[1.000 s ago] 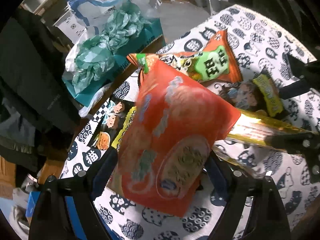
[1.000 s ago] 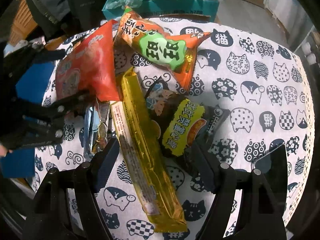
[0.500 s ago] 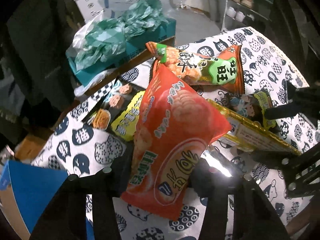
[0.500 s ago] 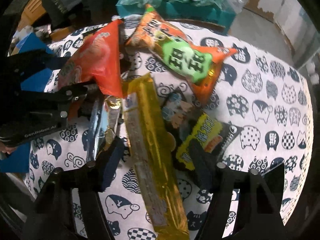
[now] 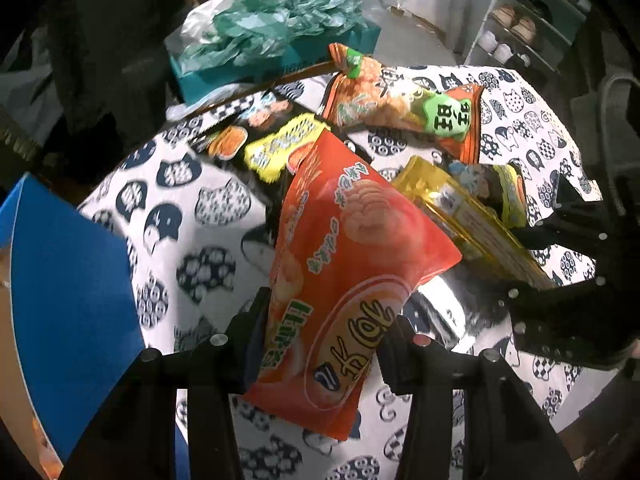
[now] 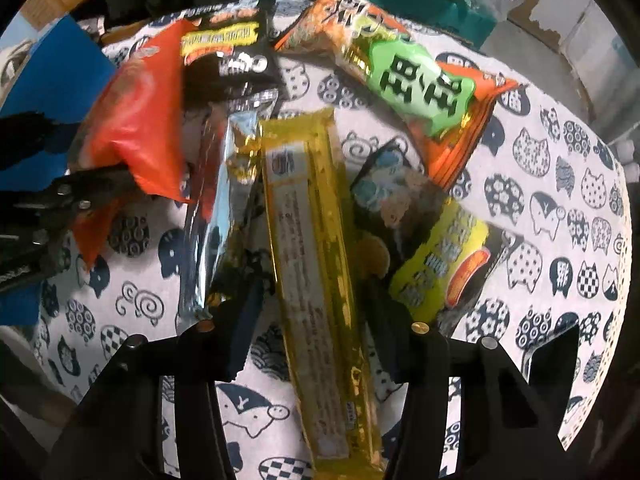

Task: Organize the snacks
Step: 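Grasp the red cracker bag with the left gripper while the right grasps the gold stick pack, then carry both packets over the box and open both grippers to drop them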

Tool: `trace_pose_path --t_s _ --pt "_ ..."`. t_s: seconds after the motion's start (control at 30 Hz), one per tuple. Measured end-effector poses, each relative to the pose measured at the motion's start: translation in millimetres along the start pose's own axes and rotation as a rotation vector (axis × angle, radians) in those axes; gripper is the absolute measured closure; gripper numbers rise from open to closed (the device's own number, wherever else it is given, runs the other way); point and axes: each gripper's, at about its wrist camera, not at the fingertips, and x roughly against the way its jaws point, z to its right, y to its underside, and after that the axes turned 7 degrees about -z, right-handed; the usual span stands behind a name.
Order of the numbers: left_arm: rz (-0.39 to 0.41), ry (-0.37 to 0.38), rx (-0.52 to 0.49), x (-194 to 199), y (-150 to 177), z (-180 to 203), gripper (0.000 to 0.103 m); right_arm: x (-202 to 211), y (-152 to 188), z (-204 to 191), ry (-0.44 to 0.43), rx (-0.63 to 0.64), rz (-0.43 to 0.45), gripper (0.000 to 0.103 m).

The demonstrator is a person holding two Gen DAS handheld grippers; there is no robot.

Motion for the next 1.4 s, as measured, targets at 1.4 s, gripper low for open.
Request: trace_pose_path --t_s 1.4 --pt "0.130 -0.046 0.113 111 68 0 0.055 120 60 -10 -0.094 0.018 0.211 0.072"
